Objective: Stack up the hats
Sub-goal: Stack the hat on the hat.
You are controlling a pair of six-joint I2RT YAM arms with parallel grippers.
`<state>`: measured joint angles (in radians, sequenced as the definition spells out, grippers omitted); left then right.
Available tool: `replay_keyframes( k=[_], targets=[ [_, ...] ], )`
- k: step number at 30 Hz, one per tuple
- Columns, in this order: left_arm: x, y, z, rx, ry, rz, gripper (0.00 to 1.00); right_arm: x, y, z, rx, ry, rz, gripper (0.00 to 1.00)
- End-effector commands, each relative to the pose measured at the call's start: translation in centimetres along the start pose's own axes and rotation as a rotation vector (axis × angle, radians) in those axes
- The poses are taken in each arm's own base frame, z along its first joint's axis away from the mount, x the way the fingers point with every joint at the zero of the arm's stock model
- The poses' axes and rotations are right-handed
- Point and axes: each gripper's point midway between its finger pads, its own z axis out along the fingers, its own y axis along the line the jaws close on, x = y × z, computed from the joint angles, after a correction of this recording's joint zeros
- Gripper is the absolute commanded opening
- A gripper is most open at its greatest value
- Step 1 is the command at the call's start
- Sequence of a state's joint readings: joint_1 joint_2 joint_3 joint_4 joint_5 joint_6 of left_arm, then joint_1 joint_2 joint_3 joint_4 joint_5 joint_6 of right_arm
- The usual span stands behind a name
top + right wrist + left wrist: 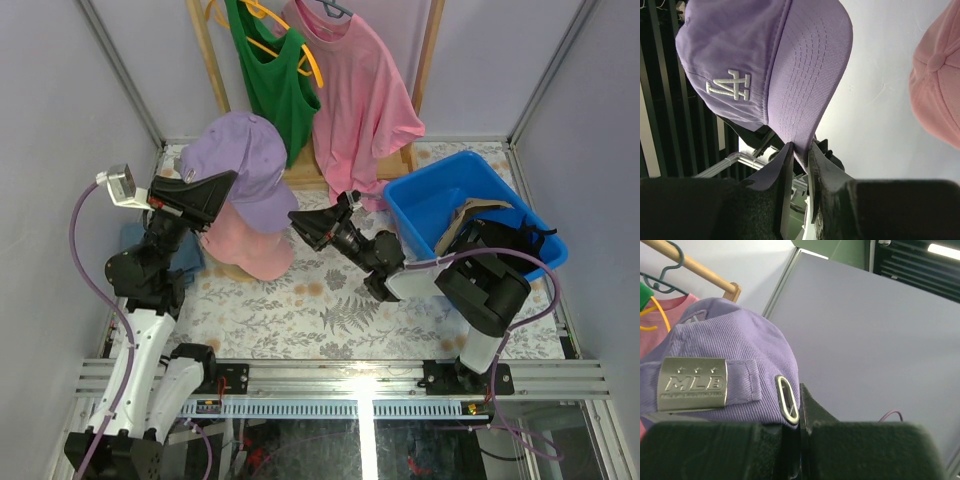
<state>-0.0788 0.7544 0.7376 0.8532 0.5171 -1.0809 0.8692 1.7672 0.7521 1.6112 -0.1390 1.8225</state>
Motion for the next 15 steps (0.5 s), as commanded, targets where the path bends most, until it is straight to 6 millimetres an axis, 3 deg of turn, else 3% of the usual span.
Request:
replay_keyframes(
  k=[1,15],
  targets=[
    [1.1,0.1,-0.9,-0.007,0.041,0.069,0.0,-0.5,1.7,0.0,-0.078,0.016,-0.018,0.17],
    [3.0,2.7,-3.7,-0.147,0.108,0.187,0.0,-4.2,-2.6,0.3,0.007,0.021,-0.022,0.11]
  ],
)
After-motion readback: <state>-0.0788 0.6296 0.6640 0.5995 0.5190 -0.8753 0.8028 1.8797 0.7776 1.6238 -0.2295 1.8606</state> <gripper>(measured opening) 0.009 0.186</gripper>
